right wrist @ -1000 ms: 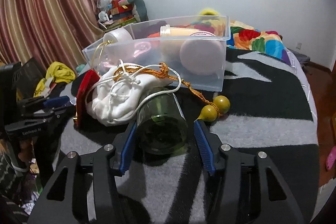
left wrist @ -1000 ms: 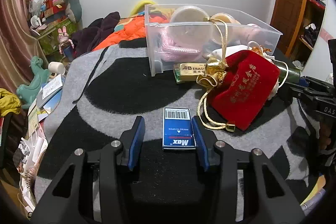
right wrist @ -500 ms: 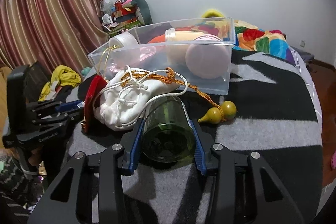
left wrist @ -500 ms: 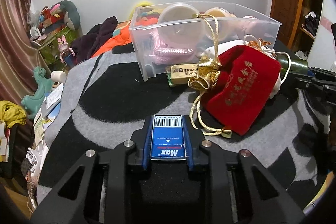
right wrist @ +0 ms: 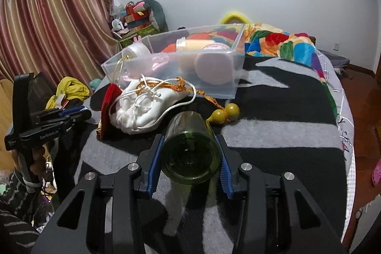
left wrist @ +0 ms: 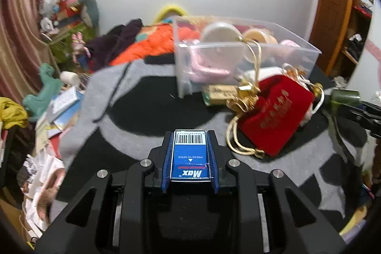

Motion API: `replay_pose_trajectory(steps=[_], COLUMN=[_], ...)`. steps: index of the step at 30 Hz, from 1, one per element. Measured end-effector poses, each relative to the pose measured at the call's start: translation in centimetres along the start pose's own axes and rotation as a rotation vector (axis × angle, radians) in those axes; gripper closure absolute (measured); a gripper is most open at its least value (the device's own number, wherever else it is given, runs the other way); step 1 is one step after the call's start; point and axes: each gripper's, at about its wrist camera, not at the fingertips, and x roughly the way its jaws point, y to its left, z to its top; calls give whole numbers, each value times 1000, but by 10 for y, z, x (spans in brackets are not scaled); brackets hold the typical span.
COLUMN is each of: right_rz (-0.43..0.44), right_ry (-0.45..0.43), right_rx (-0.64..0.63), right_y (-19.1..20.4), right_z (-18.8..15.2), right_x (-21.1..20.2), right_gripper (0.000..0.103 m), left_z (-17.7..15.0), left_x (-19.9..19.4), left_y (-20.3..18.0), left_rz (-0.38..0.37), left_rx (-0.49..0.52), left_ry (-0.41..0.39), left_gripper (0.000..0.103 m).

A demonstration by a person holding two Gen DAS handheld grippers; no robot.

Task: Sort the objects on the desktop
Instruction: 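Grasp the blue Max card box with left tool while right grasps the green glass bottle, then carry the card box into the box with left tool while right lowers the green bottle in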

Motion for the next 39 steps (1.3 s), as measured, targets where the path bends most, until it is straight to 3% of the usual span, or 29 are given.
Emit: replay_pose_trajectory(steps=[8, 23, 32, 39], right_rz=[43, 47, 80, 103], right_ry=[-66, -167, -195, -176], right_rx=[6, -49, -90, -88], right_y=[0, 10, 21, 23], right_z=[11, 42, 61, 74], right_x=[-15, -31, -13, 9], right_gripper=[65, 65, 65, 65], left_z=[15, 59, 85, 99], left_x=[-10, -17, -13, 9], left_y=[3, 2, 3, 6], left_rz=[-25, -35, -33, -43], left_rx=[-23, -36, -48, -71], left_ry=[-38, -143, -179, -151], left_gripper=[76, 76, 76, 76])
